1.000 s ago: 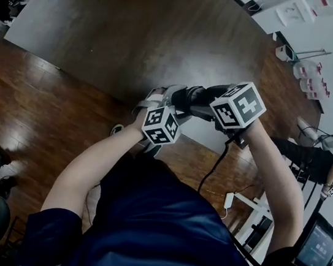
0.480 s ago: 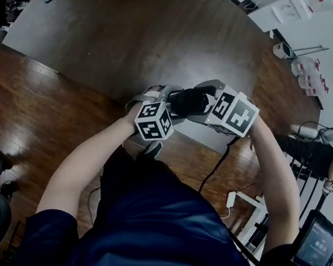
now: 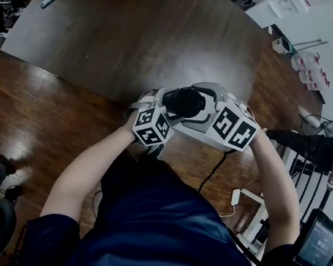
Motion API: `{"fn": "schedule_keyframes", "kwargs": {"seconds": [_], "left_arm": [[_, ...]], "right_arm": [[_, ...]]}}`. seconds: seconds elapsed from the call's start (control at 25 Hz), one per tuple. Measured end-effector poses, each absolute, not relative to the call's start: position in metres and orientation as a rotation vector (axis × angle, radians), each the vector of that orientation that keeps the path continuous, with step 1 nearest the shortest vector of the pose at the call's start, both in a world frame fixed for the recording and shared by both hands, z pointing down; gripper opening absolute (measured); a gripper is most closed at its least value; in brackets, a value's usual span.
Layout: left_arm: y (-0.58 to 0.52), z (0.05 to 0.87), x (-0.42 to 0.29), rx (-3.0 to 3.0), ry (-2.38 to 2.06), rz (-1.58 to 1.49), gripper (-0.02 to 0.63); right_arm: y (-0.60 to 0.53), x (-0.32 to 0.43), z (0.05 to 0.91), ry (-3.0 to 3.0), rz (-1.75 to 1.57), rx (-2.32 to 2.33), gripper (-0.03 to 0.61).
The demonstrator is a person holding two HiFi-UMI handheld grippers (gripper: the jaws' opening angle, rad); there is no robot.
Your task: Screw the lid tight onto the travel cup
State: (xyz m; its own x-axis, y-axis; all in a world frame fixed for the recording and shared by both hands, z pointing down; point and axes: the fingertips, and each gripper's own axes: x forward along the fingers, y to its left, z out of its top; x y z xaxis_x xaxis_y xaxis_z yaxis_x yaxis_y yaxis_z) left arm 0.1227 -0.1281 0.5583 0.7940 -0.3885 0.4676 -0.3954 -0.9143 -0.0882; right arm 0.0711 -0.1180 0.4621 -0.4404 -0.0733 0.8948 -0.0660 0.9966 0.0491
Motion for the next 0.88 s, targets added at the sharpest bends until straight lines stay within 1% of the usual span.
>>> {"fn": "schedule_keyframes", "kwargs": {"seconds": [0.08, 0.2, 0.32, 0.44, 0.52, 0.6, 0.64, 0.68, 0.8, 0.88], "left_arm": [[-0.129, 0.558, 0.122, 2.965, -0.631, 0.784, 0.396], [-0.129, 0.555, 0.125, 2.965, -0.627, 0.805, 0.396], [-0.127, 0.553, 0.127, 2.951, -0.636, 0.806, 0.396], [-0.125, 0.556, 0.127, 2.947, -0.646, 0.801, 0.396], [-0.126, 0.558, 0.127, 2.95, -0.653, 0.806, 0.396], [-0.128, 0.558, 0.126, 2.942, -0.657, 0.803, 0.396], [-0.13, 0.558, 0.124, 2.937, -0.656, 0.8, 0.396], [-0.131, 0.558, 0.122, 2.935, -0.653, 0.8, 0.396], [-0.129, 0.557, 0.125, 2.948, -0.642, 0.817, 0.396], [-0.127, 0.555, 0.129, 2.956, -0.639, 0.828, 0.396]], "right_arm": [[-0.116, 0.084, 0.47, -1.879, -0.218, -0.094, 0.411], [-0.118, 0.089, 0.479, -1.773, -0.248, -0.193, 0.41], [-0.121, 0.089, 0.48, -1.777, -0.047, -0.068, 0.393], [-0.125, 0.096, 0.486, -1.783, 0.322, 0.325, 0.391], [-0.128, 0.098, 0.488, -1.784, 0.397, 0.484, 0.393], [-0.127, 0.091, 0.483, -1.814, 0.329, 0.443, 0.4], [-0.126, 0.085, 0.479, -1.836, 0.258, 0.355, 0.425], [-0.124, 0.08, 0.475, -1.851, 0.161, 0.237, 0.431], [-0.116, 0.083, 0.469, -1.785, -0.161, -0.133, 0.43], [-0.111, 0.09, 0.473, -1.714, -0.239, -0.275, 0.43]]}}
